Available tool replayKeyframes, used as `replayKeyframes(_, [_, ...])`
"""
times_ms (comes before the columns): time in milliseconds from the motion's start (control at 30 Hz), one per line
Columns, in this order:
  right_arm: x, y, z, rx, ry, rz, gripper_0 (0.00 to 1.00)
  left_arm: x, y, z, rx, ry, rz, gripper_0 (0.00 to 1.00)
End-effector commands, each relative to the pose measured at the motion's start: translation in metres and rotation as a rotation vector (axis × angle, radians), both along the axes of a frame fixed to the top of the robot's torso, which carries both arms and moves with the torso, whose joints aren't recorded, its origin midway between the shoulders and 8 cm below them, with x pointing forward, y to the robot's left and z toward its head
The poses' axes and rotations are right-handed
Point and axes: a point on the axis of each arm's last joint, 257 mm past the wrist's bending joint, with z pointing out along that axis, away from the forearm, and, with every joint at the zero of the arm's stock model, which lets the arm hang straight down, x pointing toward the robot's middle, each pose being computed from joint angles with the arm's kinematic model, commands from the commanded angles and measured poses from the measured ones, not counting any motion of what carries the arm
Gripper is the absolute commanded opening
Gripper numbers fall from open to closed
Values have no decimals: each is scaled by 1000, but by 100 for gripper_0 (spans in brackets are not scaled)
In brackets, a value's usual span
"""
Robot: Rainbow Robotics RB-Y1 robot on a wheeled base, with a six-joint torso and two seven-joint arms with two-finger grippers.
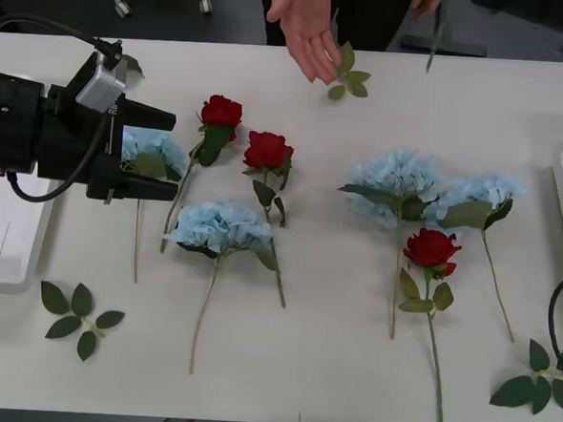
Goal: Place the red flowers into the right box and the blue flowers into the left box. If a person shows an open palm, hand one flower to the person first, then continue sorting.
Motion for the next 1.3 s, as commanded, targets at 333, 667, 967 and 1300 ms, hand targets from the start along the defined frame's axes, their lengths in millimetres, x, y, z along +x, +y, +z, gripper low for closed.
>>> replayKeyframes(333, [-37, 107, 85, -13, -276, 211, 0, -3, -5, -1, 3, -25, -14, 100])
replayKeyframes(667, [-52, 143, 78, 29, -245, 301, 0, -3, -5, -1, 3, -23, -14, 100])
replayKeyframes(967, [-55, 150, 74, 29, -235, 318, 0, -3, -5, -2, 3, -23, -14, 100])
replayKeyframes(1300, [-69, 158, 75, 55, -214, 381, 97, -4, -4, -2, 3, -22, -14, 100])
